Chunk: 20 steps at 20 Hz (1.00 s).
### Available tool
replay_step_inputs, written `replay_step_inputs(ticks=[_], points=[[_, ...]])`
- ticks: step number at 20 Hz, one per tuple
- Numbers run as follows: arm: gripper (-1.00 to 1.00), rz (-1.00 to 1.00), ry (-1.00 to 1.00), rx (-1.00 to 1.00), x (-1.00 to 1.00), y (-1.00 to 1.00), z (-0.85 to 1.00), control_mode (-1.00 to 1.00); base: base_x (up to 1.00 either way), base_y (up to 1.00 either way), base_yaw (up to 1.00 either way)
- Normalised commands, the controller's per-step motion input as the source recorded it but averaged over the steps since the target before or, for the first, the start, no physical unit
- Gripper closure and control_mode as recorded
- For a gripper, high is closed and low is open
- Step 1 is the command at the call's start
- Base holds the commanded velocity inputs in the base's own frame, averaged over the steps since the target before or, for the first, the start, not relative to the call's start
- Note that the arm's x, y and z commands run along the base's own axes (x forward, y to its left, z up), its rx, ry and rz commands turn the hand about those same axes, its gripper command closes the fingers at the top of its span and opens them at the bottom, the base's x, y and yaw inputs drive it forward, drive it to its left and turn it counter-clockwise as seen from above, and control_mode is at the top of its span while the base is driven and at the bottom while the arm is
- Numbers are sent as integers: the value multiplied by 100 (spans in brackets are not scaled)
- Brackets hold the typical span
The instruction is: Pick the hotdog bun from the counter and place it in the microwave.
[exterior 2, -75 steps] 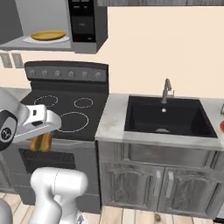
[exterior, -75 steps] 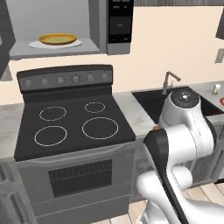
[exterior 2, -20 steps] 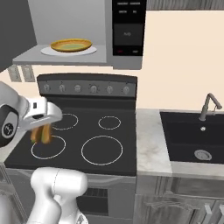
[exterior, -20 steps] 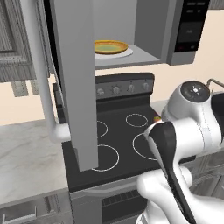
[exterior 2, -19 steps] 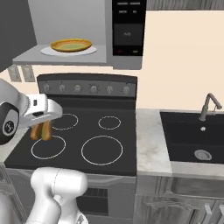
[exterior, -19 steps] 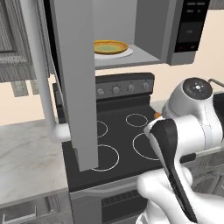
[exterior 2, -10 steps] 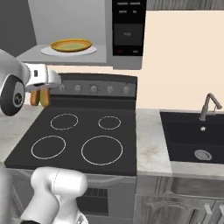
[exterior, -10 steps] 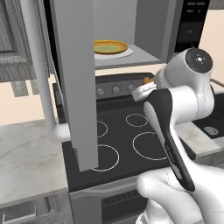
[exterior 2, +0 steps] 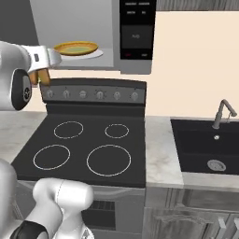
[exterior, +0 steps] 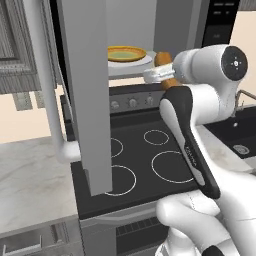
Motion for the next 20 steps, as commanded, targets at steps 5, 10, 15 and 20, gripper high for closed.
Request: replay_step_inputs(ticks=[5, 10, 15, 20], points=[[100, 1, -25, 24, 8, 0, 38, -100, 0, 0, 0], [100, 0, -3, 20, 69, 6, 61, -100, 0, 0, 0], [100, 0, 3, 5, 82, 17, 32, -100, 0, 0, 0], [100, 0, 22, 0, 91, 10, 18, -100, 0, 0, 0]])
